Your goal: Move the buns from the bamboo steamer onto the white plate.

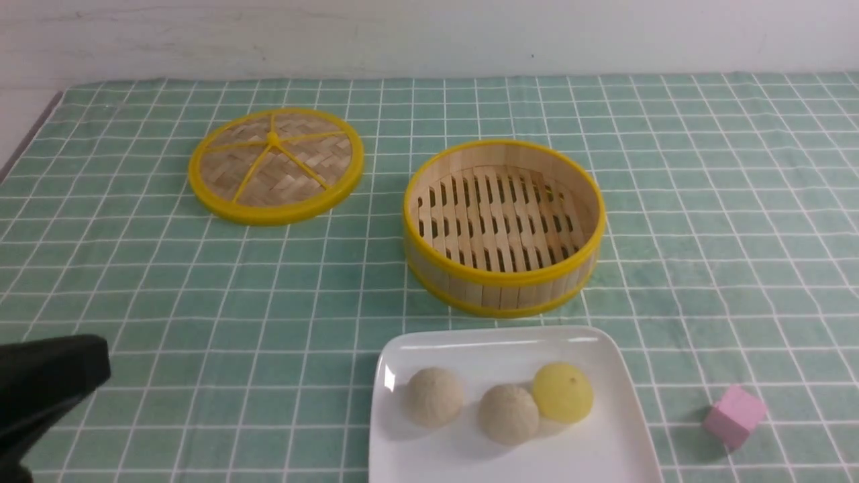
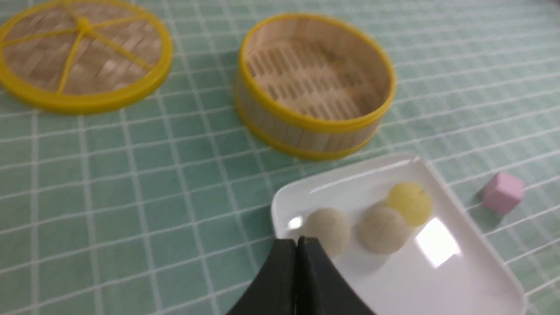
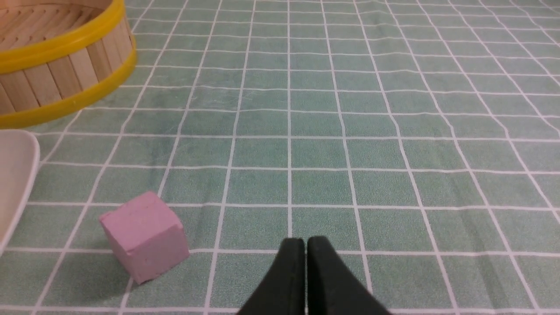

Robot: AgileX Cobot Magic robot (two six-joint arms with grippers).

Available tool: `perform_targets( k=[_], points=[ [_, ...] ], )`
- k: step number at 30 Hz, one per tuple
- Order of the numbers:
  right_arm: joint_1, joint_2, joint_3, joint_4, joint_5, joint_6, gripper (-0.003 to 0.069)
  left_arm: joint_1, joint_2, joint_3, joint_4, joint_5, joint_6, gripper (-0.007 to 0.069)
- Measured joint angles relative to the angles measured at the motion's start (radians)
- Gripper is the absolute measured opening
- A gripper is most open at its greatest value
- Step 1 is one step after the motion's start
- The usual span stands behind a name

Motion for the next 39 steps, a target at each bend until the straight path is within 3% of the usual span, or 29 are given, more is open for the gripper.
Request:
perform_targets(
  k=[3,7,21,24,28,35,39],
  points=[
    [0.0,0.0,0.0,0.0,0.0,0.0,0.0033,0.0,-0.11,0.16,-0.003,-0.237,-0.048,0.0026],
    [0.0,0.0,0.0,0.0,0.0,0.0,0.0035,0.0,-0.157,0.25,-0.003,-0.364,-0.061,0.0033],
    [0.0,0.0,0.0,0.0,0.001,0.0,0.0036,0.001,-0.16,0.366,0.001,-0.366,-0.066,0.0043],
    [0.0,0.0,0.0,0.0,0.001,0.0,0.0036,0.041,-0.168,0.38,0.001,-0.365,-0.062,0.0046],
    [0.0,0.0,0.0,0.0,0.001,0.0,0.0036,0.159,-0.195,0.427,-0.009,-0.368,-0.024,0.0051],
    [0.0,0.0,0.0,0.0,0.002,0.0,0.0036,0.573,-0.31,0.593,-0.094,-0.372,0.189,0.0055],
    [0.0,0.0,0.0,0.0,0.002,0.0,0.0036,0.71,-0.333,0.653,-0.097,-0.399,0.214,0.0057]
  ],
)
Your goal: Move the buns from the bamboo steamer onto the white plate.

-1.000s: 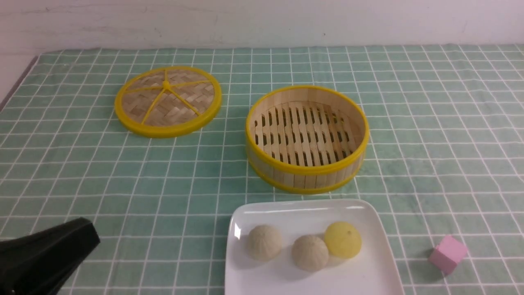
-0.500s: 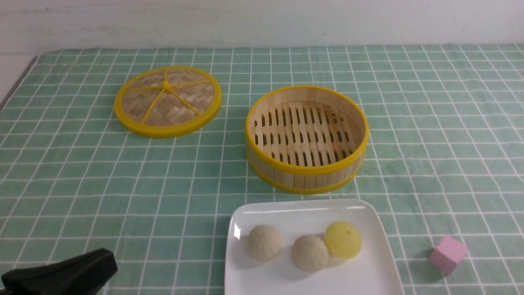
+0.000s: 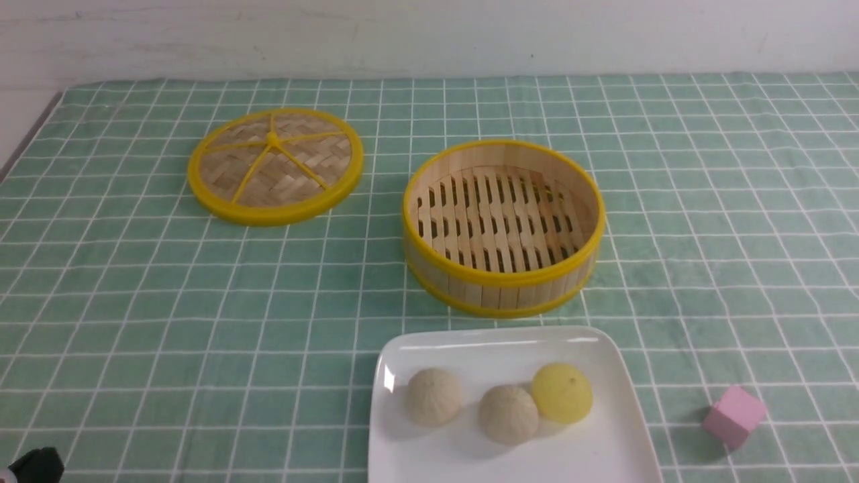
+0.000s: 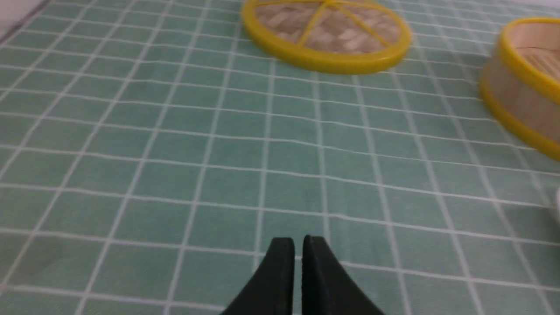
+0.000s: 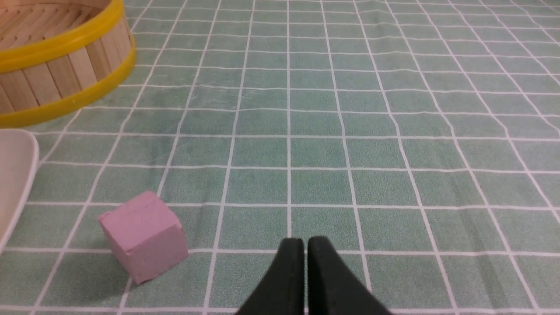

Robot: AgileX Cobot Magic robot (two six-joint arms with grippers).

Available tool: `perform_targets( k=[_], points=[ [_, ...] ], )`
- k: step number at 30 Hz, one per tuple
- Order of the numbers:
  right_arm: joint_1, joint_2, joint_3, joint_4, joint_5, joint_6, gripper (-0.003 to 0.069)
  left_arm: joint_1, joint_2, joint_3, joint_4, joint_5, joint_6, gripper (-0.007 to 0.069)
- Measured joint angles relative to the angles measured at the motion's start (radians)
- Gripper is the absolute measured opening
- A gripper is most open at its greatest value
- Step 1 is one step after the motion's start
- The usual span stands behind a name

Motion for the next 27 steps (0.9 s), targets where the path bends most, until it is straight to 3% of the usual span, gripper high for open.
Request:
perform_targets(
  k=[4,27],
  points=[
    [0.0,0.0,-0.001,0.0,0.001,0.0,0.0036,0.051,-0.065,0.04,0.001,-0.007,0.003,0.0062],
    [0.0,0.0,-0.001,0.0,0.002,0.0,0.0036,0.052,-0.089,0.04,-0.008,0.05,0.004,0.0079]
  ],
)
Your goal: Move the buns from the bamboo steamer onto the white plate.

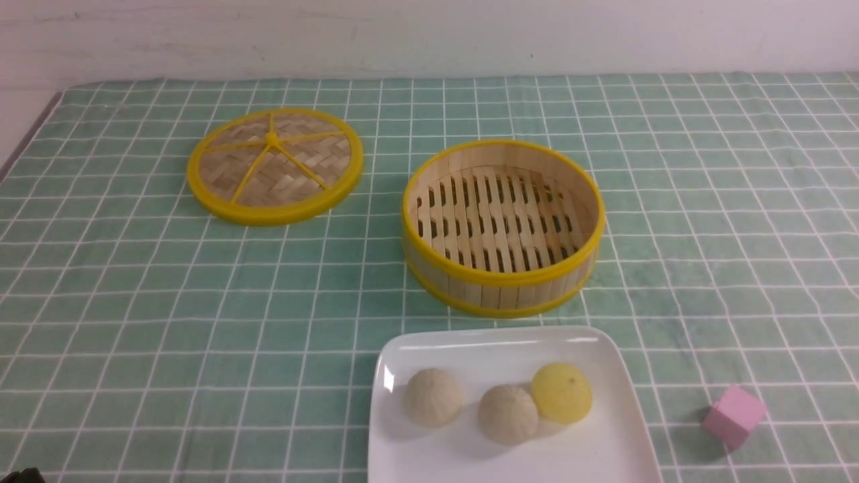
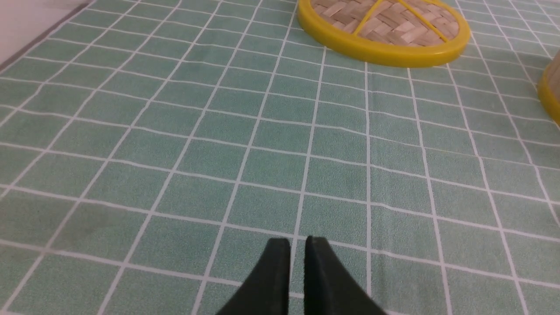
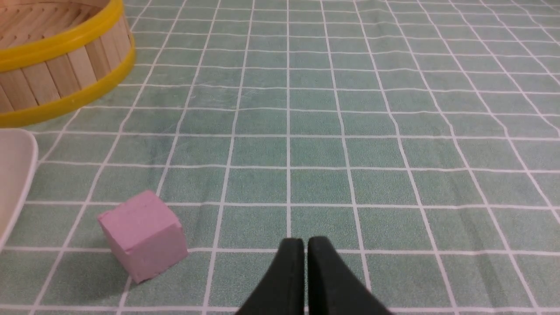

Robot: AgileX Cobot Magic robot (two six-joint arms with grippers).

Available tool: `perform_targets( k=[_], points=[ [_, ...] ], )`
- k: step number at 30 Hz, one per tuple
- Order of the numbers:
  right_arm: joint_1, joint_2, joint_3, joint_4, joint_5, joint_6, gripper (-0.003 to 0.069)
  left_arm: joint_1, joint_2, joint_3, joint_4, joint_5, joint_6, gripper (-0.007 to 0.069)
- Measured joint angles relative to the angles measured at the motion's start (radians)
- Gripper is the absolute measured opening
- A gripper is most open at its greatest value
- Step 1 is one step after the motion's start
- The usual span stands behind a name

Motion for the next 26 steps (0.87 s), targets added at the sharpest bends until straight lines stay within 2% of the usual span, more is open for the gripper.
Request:
perform_targets(
  k=[26],
  points=[
    [0.0,0.0,0.0,0.0,0.0,0.0,0.0036,0.002,0.0,0.0,0.004,0.0,0.0,0.0094]
  ],
)
